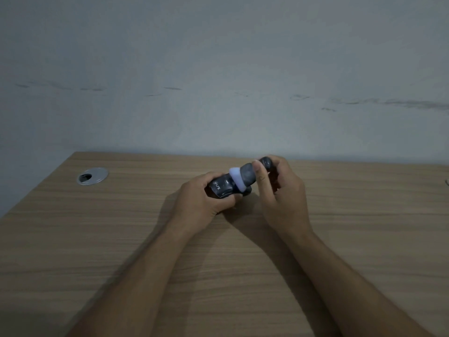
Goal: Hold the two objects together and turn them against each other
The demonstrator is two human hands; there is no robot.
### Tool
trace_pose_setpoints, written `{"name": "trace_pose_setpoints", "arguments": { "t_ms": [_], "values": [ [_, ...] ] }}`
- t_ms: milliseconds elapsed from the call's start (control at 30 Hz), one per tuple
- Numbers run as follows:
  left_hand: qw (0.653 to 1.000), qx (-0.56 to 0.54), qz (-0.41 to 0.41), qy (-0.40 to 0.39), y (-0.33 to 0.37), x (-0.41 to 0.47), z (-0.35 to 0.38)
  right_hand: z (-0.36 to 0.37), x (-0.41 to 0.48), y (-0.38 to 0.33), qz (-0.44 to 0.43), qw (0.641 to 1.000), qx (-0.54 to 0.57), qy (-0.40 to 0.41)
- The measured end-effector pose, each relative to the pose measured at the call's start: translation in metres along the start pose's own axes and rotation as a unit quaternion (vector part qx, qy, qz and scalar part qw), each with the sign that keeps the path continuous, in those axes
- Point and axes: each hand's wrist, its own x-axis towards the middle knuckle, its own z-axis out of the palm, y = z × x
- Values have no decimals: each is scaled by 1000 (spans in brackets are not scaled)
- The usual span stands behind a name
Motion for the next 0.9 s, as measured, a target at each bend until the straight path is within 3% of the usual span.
{"name": "trace_pose_setpoints", "arguments": {
  "t_ms": [300, 500, 767, 900],
  "values": [
    [999, -44, -15, 1, 0, 0, 2, -8, 7, 28, 84, 993, -76, 15],
    [1000, -7, -19, 12, 2, 0, 1, 0, 2, 9, 18, 1000, -23, -4],
    [1000, -10, -15, 12, 3, 0, 0, -5, 7, 26, 87, 995, -50, 15],
    [999, 22, -9, 35, 3, 2, 1, -2, 6, 3, 43, 999, 2, 11]
  ]
}}
